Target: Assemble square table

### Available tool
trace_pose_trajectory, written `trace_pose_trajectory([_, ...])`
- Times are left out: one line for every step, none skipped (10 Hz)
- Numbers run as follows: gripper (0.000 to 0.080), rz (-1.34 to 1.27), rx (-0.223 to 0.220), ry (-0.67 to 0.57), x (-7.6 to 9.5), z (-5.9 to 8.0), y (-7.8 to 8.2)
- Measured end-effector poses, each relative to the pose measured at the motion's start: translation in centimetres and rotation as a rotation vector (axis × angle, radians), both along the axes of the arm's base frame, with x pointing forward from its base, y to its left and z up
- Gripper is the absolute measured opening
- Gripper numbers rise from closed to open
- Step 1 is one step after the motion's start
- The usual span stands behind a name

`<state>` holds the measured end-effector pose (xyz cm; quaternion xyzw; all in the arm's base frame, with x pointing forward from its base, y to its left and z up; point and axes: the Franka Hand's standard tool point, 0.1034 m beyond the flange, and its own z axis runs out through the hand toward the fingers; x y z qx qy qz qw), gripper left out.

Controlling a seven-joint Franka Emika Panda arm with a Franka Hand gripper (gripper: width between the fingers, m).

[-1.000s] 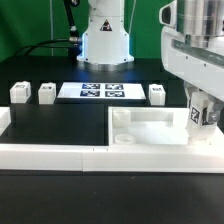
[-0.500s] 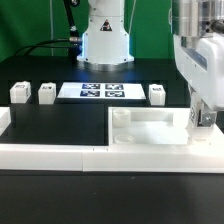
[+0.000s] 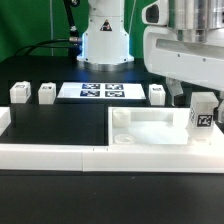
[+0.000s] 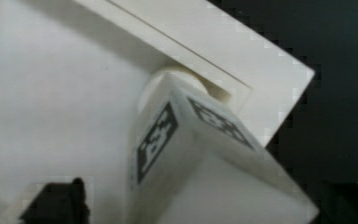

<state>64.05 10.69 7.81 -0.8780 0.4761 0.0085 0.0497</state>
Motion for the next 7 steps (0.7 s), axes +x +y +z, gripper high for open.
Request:
trace_pose_trajectory([0.0648, 0.058, -0.003, -0.005, 0.0, 0.0, -0.1])
trace_pose_trajectory([0.0649, 0.153, -0.007, -0.014, 0.0, 0.0, -0.1])
trace_pose_trajectory([0.0649, 0.240, -0.011, -0.021, 0.0, 0.0, 0.0])
trace_pose_trajectory([0.0649, 0.389, -0.021, -0.032, -0.1, 0.2, 0.7])
trace_pose_trajectory([0.0649, 0.550, -0.037, -0.054, -0.1, 0.4, 0.8])
trace_pose_trajectory([0.0649, 0.714, -0.053, -0.078, -0.1, 0.6, 0.8])
trace_pose_trajectory([0.0649, 0.822, -0.069, -0.085, -0.2, 0.7, 1.0])
